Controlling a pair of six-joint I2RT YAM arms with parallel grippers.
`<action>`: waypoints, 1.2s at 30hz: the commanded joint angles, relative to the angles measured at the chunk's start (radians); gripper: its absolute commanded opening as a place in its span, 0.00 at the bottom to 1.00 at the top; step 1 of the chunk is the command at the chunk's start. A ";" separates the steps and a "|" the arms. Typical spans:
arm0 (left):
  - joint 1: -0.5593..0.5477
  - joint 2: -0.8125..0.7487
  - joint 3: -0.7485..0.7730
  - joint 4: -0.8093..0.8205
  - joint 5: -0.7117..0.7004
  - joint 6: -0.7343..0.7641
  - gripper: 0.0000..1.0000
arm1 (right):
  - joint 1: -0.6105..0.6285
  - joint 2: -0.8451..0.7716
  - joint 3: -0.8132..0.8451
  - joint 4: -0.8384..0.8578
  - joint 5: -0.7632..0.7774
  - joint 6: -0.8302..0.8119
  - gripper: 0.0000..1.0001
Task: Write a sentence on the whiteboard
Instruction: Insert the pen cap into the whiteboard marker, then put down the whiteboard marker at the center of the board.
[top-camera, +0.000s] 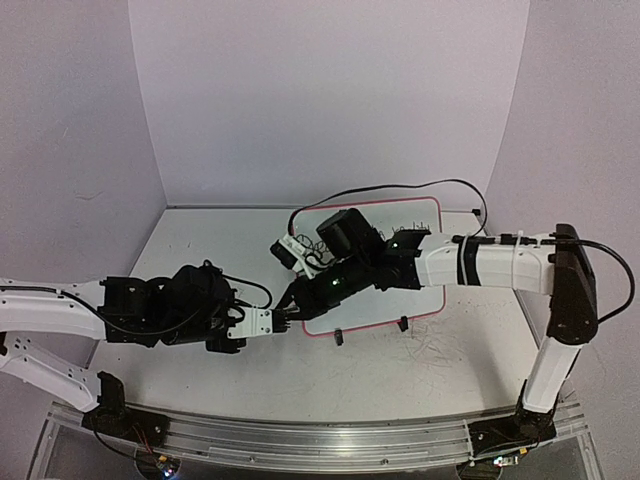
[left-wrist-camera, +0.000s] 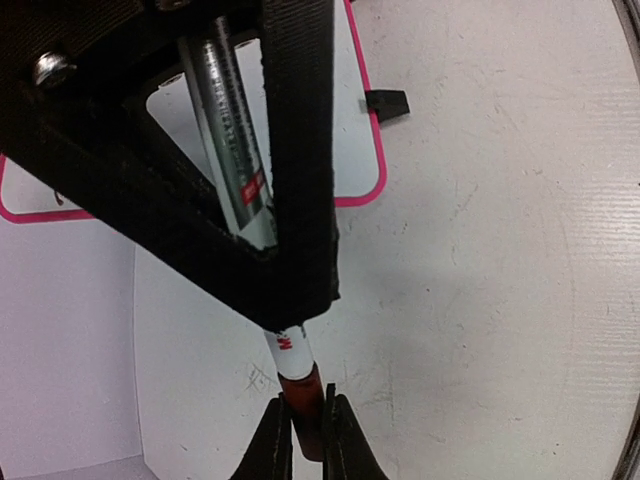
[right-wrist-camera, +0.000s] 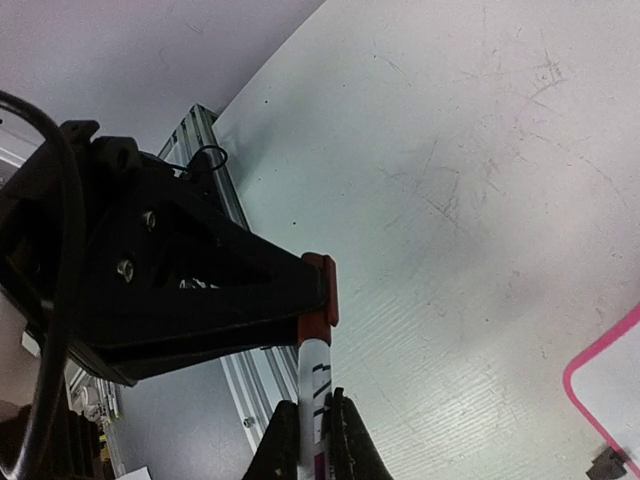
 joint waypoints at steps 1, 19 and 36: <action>-0.087 -0.020 0.066 0.301 0.133 0.003 0.00 | 0.075 0.026 -0.038 0.291 -0.024 0.068 0.00; -0.085 -0.328 0.013 0.245 -0.068 -0.515 0.67 | 0.080 -0.298 -0.603 0.566 0.255 -0.474 0.00; -0.081 -0.424 0.037 0.247 -0.437 -0.846 0.77 | 0.114 -0.077 -0.624 0.591 0.261 -0.639 0.07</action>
